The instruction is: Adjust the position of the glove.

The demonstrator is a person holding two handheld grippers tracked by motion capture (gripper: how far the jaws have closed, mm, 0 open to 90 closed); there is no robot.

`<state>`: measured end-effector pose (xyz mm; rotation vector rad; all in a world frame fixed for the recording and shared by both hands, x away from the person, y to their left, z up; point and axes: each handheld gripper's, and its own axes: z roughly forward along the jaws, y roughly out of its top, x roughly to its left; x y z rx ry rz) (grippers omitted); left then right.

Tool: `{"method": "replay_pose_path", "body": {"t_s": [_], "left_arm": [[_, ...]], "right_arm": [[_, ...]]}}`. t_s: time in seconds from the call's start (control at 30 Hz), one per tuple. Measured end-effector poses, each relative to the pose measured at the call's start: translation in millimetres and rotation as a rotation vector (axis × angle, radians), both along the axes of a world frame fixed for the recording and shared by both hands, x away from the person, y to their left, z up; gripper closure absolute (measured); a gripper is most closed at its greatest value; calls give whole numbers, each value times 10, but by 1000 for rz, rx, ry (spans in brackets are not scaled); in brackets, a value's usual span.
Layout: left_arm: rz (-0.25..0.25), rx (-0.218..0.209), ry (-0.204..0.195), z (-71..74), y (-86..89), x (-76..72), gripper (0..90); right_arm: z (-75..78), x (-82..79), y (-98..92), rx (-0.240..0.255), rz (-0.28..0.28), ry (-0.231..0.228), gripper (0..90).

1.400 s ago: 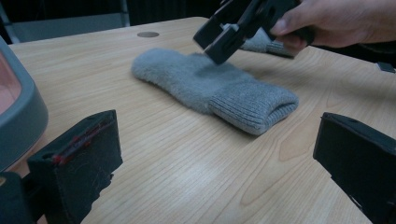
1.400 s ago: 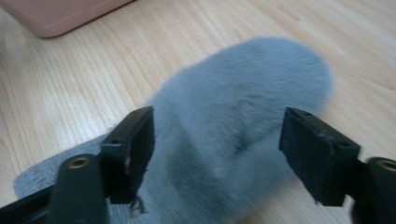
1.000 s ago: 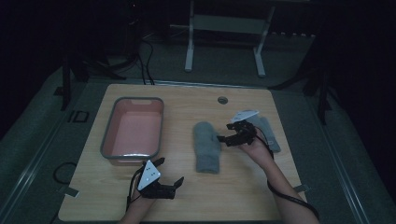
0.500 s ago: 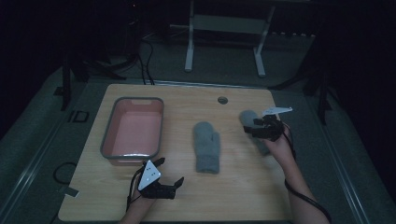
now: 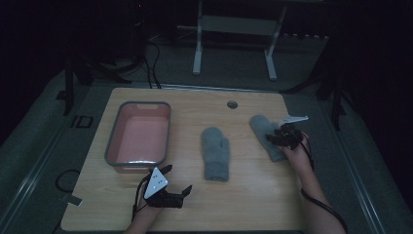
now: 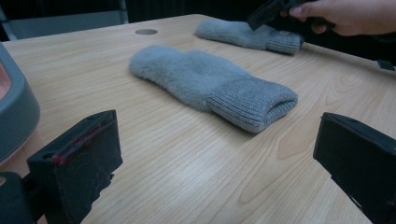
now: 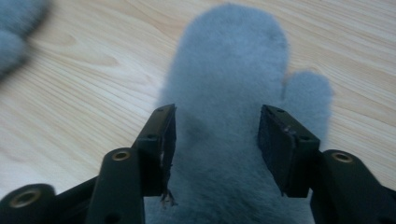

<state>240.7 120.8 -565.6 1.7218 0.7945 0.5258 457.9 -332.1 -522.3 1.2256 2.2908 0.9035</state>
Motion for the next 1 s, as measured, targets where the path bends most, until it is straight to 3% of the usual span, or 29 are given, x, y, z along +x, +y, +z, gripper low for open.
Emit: {"method": "replay_pose_path", "body": {"t_s": [0.13,0.33,0.43,0.63,0.73,1.0], "left_arm": [[0,0,-5,4,-3,-3,13],[-1,-1,-5,4,-4,-8,13],[-1,3,-5,1,-9,-7,12],[1,0,-6,3,-10,-7,13],[3,-1,-6,5,-5,-6,12],[4,2,-12,9,-5,-3,12]], "right_arm": [[-98,29,-17,-38,-1,3,479],[-205,1,-11,-36,14,-17,551],[-222,-35,-11,-14,-12,-16,696],[-163,-104,111,-27,-108,-12,818],[-118,-154,151,-16,-142,-31,829],[187,-481,337,13,-250,-113,835]]}}
